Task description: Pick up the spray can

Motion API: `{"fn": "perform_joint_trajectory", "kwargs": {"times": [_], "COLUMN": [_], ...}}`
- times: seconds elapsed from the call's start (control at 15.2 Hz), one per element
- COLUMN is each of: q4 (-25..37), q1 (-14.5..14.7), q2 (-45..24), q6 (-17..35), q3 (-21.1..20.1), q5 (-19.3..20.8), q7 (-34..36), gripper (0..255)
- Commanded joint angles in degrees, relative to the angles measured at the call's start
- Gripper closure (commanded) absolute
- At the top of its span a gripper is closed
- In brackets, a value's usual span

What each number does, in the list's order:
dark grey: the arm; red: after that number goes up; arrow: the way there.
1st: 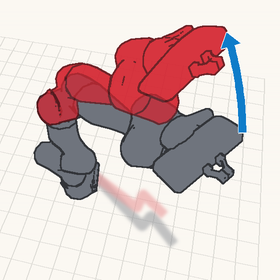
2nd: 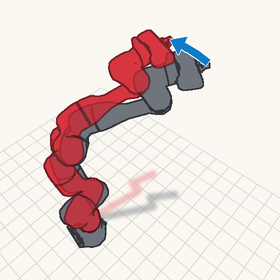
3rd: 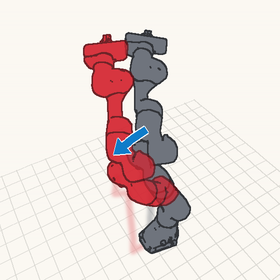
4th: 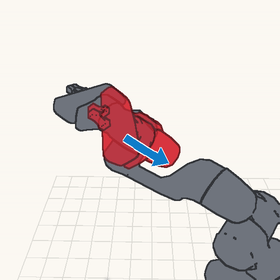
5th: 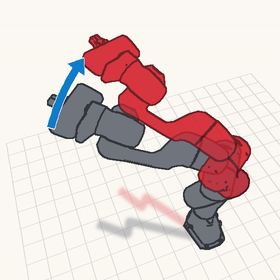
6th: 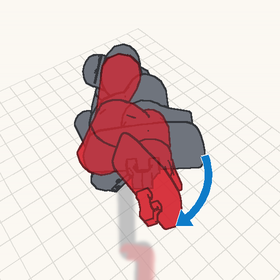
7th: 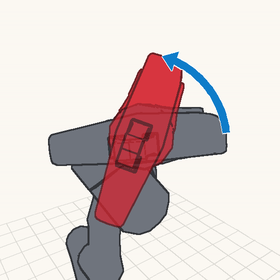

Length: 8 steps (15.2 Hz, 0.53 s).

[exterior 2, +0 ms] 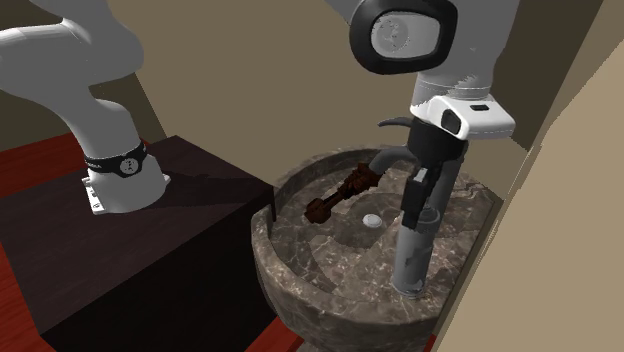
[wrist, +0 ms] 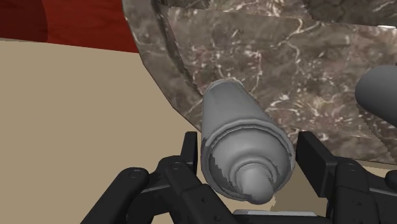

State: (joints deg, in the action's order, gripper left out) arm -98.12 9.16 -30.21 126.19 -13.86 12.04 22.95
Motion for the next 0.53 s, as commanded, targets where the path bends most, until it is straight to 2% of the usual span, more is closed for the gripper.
{"fn": "perform_joint_trajectory", "kwargs": {"times": [0.0, 0.46], "q4": [0.27, 1.87], "q1": [-0.07, -0.35], "q2": [0.74, 3.38], "q6": [-1.0, -5.16], "q3": [-0.16, -0.68], "q5": [-0.26, -1.22], "q7": [-0.17, -0.92], "gripper": [255, 255]}}
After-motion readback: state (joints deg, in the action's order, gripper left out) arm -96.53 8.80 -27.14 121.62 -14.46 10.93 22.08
